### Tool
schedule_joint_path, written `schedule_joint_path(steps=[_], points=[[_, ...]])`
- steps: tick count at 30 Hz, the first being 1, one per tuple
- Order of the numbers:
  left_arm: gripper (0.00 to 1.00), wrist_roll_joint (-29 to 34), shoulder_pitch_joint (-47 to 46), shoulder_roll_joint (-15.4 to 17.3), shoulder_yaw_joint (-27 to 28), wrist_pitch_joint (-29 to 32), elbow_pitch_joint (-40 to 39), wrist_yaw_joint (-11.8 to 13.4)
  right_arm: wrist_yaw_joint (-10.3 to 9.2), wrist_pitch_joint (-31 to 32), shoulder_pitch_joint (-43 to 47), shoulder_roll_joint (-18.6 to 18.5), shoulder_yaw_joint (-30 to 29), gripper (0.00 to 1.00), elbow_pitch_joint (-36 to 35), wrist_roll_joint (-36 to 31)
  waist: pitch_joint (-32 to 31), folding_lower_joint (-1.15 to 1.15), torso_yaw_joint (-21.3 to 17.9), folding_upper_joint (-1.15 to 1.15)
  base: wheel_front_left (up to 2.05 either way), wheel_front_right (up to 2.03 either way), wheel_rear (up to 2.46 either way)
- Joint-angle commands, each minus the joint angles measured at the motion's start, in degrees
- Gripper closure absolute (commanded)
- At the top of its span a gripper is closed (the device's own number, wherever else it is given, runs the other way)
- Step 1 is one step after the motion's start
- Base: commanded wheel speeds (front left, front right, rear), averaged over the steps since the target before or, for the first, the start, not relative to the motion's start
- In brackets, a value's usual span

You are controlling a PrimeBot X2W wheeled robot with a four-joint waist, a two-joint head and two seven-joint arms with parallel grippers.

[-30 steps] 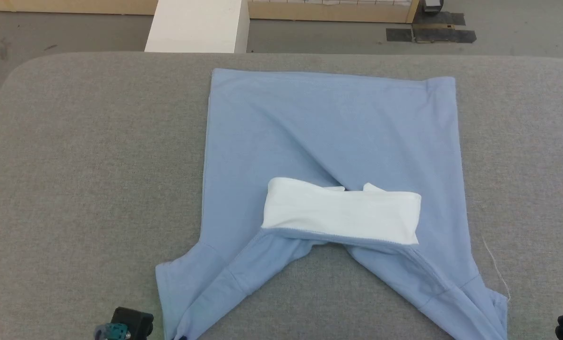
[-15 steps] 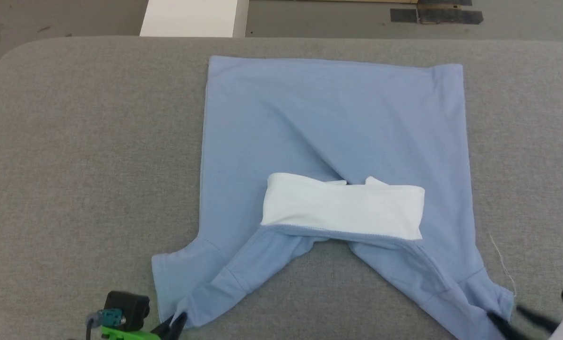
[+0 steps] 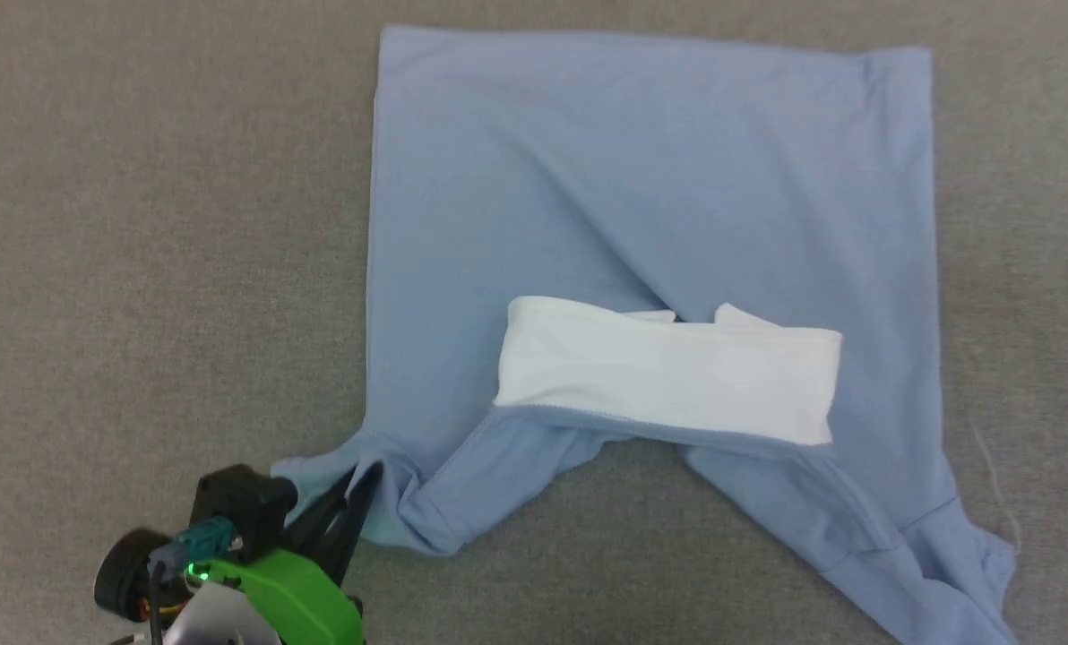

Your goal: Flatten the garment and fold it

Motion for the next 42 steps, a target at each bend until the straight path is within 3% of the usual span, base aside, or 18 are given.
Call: schedule_joint_path(steps=[1,6,11,22,23,24,25,26,36,42], points=[[1.00,0.74,-1.37,-0.33,0.02,-0.47,-0.65,0.34,-0.09,1.23,-3.41,0.44,0.10,0.00,1.80,-1.32,5.02,0.00,2.52,0.00,0.00,0.00,0.00],[1.00,2.59,-4.17,-1.63,-0.95,-1.08,-2.04,0.04,-0.09,6.94,-15.73,2.02,-0.48,0.00,9.24,-6.37,10.59,0.00,6.40,0.00,0.00,0.00,0.00],[1.00,3.84,-6.95,-3.20,-2.35,-2.00,-1.69,-1.15,-0.09,11.76,-22.53,3.31,-1.10,0.00,15.32,-11.64,14.23,0.00,9.84,0.00,0.00,0.00,0.00],[1.00,4.26,-10.64,-6.03,-4.49,-3.26,1.42,-3.21,-0.09,18.43,-24.77,7.14,-4.72,0.00,22.59,-21.41,16.56,0.00,13.80,0.00,0.00,0.00,0.00],[1.00,4.26,-10.82,-6.13,-4.57,-3.33,1.71,-3.31,-0.09,18.63,-24.70,7.54,-5.46,0.09,22.79,-22.33,16.53,0.00,13.92,0.00,0.00,0.00,0.00],[1.00,4.29,-10.97,-6.19,-4.61,-3.46,1.89,-3.40,-0.09,18.76,-24.59,7.88,-5.94,0.35,22.96,-22.86,16.45,0.00,13.97,0.00,0.00,0.00,0.00],[1.00,4.36,-11.14,-6.23,-4.62,-3.64,2.12,-3.49,-0.09,18.88,-24.37,8.15,-6.05,0.93,23.06,-23.24,16.33,0.00,13.96,0.00,0.00,0.00,0.00],[1.00,4.58,-11.29,-6.13,-4.62,-3.75,2.30,-3.52,-0.09,18.83,-24.19,8.18,-5.92,1.00,23.05,-23.37,16.18,0.00,13.85,0.00,0.00,0.00,0.00],[1.00,4.89,-9.64,-4.80,-2.79,-5.71,2.49,-1.99,-0.09,12.42,-21.29,9.21,-8.09,1.00,23.57,-21.34,9.30,0.00,9.75,0.00,0.00,0.00,0.00],[1.00,3.49,-7.15,-4.22,-2.01,-6.79,2.72,-1.56,-0.09,7.76,-12.99,9.66,-12.41,1.00,20.56,-18.69,3.30,0.00,5.97,0.00,0.00,0.00,0.00]])
